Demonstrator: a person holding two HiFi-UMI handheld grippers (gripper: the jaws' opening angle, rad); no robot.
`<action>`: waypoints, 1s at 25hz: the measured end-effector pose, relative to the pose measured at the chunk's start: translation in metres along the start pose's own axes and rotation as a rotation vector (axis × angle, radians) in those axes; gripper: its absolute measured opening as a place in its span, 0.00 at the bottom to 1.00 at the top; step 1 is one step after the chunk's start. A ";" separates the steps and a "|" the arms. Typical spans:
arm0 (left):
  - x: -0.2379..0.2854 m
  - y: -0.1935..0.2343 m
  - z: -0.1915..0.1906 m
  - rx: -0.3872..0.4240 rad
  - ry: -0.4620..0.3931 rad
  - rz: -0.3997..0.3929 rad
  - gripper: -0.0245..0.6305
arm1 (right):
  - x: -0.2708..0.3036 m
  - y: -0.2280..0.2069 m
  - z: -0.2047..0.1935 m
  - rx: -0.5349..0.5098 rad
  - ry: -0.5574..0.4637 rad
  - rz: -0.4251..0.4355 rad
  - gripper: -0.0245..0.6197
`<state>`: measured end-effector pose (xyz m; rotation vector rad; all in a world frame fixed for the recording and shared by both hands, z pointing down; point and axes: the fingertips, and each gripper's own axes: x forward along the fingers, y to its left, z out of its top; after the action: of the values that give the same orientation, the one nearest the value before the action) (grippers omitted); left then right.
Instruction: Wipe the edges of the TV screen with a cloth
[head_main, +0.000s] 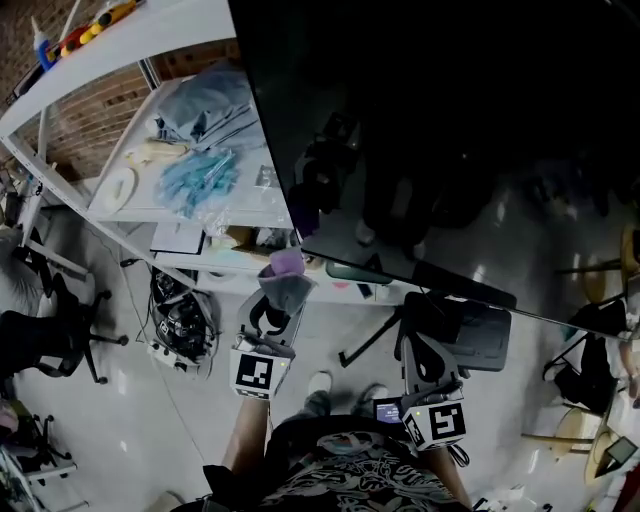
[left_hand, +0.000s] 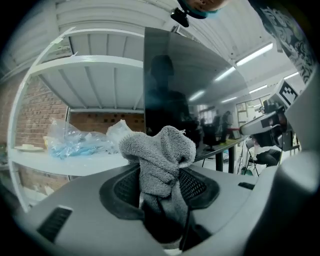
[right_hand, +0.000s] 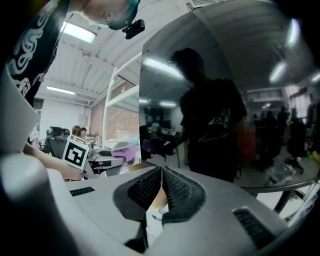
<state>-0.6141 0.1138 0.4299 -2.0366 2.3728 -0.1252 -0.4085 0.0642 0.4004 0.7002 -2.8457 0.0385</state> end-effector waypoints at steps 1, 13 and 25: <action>0.003 0.001 -0.004 -0.001 0.007 0.010 0.34 | -0.001 -0.005 -0.002 0.001 0.007 -0.008 0.09; 0.041 0.010 -0.027 0.029 0.104 0.023 0.34 | -0.012 -0.022 -0.018 0.014 0.064 -0.055 0.09; 0.070 0.012 -0.032 0.019 0.095 -0.025 0.34 | -0.025 -0.025 -0.027 0.026 0.086 -0.130 0.09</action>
<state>-0.6384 0.0487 0.4642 -2.0981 2.3909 -0.2491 -0.3700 0.0552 0.4208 0.8663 -2.7161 0.0839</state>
